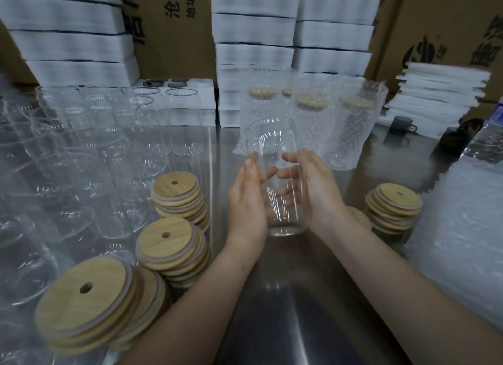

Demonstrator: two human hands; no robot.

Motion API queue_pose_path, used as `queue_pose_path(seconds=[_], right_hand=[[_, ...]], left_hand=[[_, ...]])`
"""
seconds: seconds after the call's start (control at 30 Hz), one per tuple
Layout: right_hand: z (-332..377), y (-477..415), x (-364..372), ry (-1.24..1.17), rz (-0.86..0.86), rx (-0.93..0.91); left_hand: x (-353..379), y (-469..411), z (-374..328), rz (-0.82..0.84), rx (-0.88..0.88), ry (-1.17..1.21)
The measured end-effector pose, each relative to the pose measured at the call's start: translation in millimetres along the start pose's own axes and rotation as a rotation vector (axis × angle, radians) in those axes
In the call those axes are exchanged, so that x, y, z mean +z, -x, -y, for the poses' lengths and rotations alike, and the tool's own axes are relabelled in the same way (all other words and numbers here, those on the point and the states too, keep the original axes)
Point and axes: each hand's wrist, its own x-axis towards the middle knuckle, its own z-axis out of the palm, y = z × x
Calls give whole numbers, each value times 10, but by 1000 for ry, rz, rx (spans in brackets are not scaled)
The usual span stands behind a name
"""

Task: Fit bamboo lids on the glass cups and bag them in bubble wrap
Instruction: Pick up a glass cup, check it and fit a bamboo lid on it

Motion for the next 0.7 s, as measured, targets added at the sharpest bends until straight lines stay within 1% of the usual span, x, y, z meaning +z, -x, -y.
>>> queue_pose_path(seconds=[0.17,0.23,0.3,0.4,0.5,0.57,0.63,0.7], right_hand=[[23,15,-3,-85,-83,21],[15,7,-4,-87,-120,11],[5,6,-1,-74,-112,12],[14,12,22,-95,21,61],[40,48,69,-235,201,146],[35,76,71,-269,305,215],[25,87,50,-200,372,221],[34,94,37,-86,386,155]], left_hand=[[-31,-47,2,52,-105,97],[-48,-74,22,65,-132,90],[-52,-83,37,68,-140,76],[-45,-80,49,6,-108,23],[-88,-109,31,-100,9,31],[-149,-155,27,-161,81,-8],[-176,-167,20,-198,106,-28],[-154,-141,26,-201,100,-8]])
